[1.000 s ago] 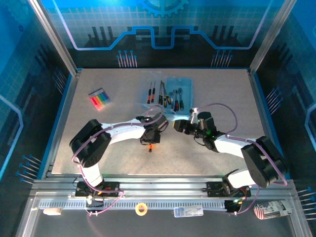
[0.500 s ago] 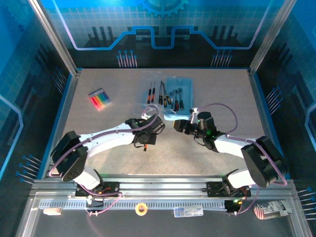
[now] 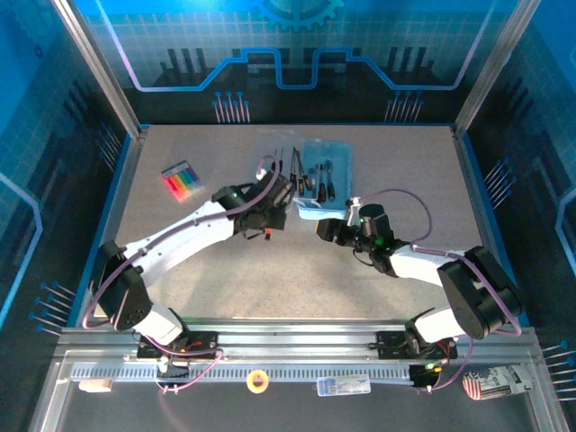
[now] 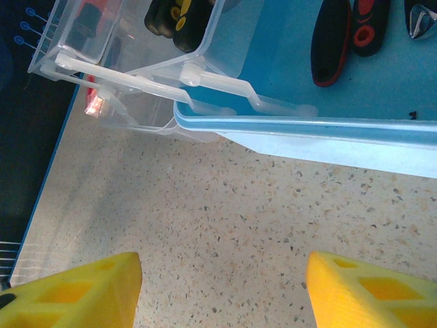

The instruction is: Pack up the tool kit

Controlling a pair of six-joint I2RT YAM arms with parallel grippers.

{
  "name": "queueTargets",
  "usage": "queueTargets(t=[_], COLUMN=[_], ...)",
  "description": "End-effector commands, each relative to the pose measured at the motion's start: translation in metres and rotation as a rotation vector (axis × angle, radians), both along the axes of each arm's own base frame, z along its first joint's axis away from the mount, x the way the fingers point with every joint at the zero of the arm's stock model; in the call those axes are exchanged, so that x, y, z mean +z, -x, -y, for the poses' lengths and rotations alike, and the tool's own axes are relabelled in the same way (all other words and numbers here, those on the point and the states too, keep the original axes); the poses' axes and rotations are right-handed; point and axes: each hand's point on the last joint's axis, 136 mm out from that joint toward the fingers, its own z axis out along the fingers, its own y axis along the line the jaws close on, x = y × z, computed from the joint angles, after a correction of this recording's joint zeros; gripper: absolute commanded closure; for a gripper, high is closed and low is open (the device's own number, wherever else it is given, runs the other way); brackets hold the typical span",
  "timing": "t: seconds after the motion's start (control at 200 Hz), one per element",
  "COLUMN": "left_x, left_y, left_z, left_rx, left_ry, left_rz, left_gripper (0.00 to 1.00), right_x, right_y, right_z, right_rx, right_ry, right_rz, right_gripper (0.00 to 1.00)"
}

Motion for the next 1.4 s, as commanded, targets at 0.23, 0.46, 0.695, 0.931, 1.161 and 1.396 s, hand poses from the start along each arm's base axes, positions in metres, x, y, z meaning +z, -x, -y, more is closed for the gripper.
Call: queueTargets(t=[0.23,0.46,0.695,0.931,1.161,1.396], left_x=[0.027,0.021,0.000,-0.015,-0.022,-0.015], left_y=[-0.102,-0.146,-0.169,-0.178,-0.179,-0.178], left_z=[0.003,0.011,0.015,0.022,0.026,0.024], left_rx=[-0.034,-0.025,-0.005,-0.006,-0.010,-0.014], left_ry=[-0.008,-0.007,0.019,0.043,0.056,0.050], left_rz=[0.051,0.041,0.029,0.011,-0.005,0.000], left_gripper=[0.89,0.90,0.91,0.91,0.87,0.72], right_x=[0.008,0.013,0.014,0.014,0.013,0.011], right_y=[-0.011,-0.010,-0.009,-0.009,-0.009,-0.010], right_z=[0.012,0.012,0.013,0.012,0.011,0.010], right_rx=[-0.045,-0.042,-0.043,-0.039,-0.038,-0.035], right_ry=[0.039,0.032,0.033,0.031,0.030,0.030], right_rz=[0.040,0.052,0.052,0.050,0.046,0.043], right_gripper=[0.34,0.34,0.34,0.34,0.34,0.34])
